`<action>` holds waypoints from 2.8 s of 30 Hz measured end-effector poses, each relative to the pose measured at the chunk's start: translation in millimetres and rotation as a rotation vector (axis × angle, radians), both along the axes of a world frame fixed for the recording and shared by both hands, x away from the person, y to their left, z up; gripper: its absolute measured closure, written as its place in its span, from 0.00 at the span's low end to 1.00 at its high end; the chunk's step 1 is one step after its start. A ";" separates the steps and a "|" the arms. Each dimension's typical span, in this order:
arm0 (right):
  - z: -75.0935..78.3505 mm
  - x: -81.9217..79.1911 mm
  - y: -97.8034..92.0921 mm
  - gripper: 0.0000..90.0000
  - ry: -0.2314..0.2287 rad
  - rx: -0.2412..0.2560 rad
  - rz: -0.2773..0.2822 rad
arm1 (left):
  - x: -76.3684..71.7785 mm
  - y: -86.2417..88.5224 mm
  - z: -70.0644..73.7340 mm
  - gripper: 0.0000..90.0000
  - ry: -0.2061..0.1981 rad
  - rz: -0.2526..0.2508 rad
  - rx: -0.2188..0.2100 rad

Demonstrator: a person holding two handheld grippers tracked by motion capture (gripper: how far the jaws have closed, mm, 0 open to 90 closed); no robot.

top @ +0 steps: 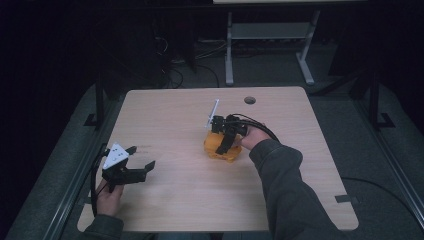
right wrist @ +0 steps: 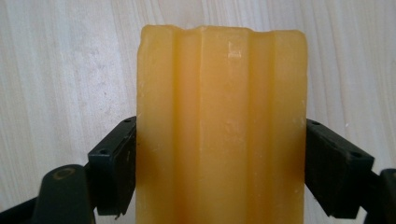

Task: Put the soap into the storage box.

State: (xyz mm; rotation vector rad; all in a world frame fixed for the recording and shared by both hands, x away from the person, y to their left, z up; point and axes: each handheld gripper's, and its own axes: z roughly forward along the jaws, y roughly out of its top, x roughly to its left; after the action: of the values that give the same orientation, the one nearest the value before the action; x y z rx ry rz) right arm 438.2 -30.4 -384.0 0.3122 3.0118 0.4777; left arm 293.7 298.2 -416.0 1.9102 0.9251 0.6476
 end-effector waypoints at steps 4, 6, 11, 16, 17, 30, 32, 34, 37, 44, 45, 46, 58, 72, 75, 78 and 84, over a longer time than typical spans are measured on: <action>-0.5 0.4 0.5 0.23 0.005 0.005 -0.004 | -0.1 0.2 -0.1 0.15 -0.001 0.000 -0.002; -0.6 0.1 0.3 0.23 0.003 0.007 -0.004 | 0.0 0.3 0.0 0.15 -0.001 -0.001 -0.002; -1.3 0.2 -0.3 0.23 0.000 0.017 -0.013 | -0.1 0.1 0.1 0.15 0.000 0.000 -0.002; -1.6 0.7 -0.5 0.22 0.000 0.022 -0.019 | -0.1 -0.1 0.1 0.15 0.000 0.000 -0.003; -1.5 0.8 -0.6 0.22 0.000 0.022 -0.021 | 0.0 0.0 0.0 0.15 0.000 -0.001 -0.003; -0.4 -0.4 -2.4 0.20 0.002 0.032 -0.037 | -0.1 -0.1 0.1 0.15 0.000 -0.001 -0.003; -0.6 -1.0 -3.0 0.19 0.007 0.036 -0.040 | -0.1 -0.2 0.0 0.15 0.000 -0.001 -0.003; -0.6 -1.3 -3.7 0.19 0.003 0.034 -0.040 | -0.1 -0.3 0.1 0.15 0.001 -0.001 -0.001; 0.5 -2.1 -5.8 0.19 0.003 0.041 -0.044 | -0.1 -0.3 0.0 0.15 0.000 -0.001 -0.003; 7.3 -5.3 -14.3 0.18 -0.004 0.082 -0.065 | 0.0 -0.5 0.1 0.15 0.002 -0.001 0.002; 8.2 -5.4 -15.6 0.18 -0.002 0.083 -0.069 | 0.0 -0.4 0.1 0.15 0.002 -0.002 0.002; 9.0 -5.8 -16.8 0.18 -0.007 0.084 -0.067 | -0.1 -0.6 0.1 0.15 0.002 -0.001 0.002; 18.5 -12.9 -33.0 0.19 -0.020 0.141 -0.092 | 0.1 -1.4 -0.3 0.15 0.002 -0.006 0.005; 28.3 -21.5 -55.8 0.19 -0.040 0.178 -0.128 | 0.0 -2.2 -0.5 0.15 0.003 -0.006 0.010; 30.7 -23.5 -59.5 0.19 -0.037 0.182 -0.137 | 0.2 -2.0 -0.6 0.15 0.002 -0.006 0.009; 33.4 -25.8 -63.0 0.19 -0.044 0.187 -0.142 | 0.3 -2.0 -0.6 0.15 0.003 -0.006 0.013; 34.6 -30.5 -71.9 0.19 -0.046 0.196 -0.157 | 0.4 -2.4 -0.7 0.15 0.003 -0.007 0.016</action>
State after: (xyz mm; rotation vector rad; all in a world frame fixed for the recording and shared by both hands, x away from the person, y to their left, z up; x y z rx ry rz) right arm 407.7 -102.3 -349.4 0.5382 2.8702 0.7547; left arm 294.1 295.8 -416.7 1.9285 0.9173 0.6499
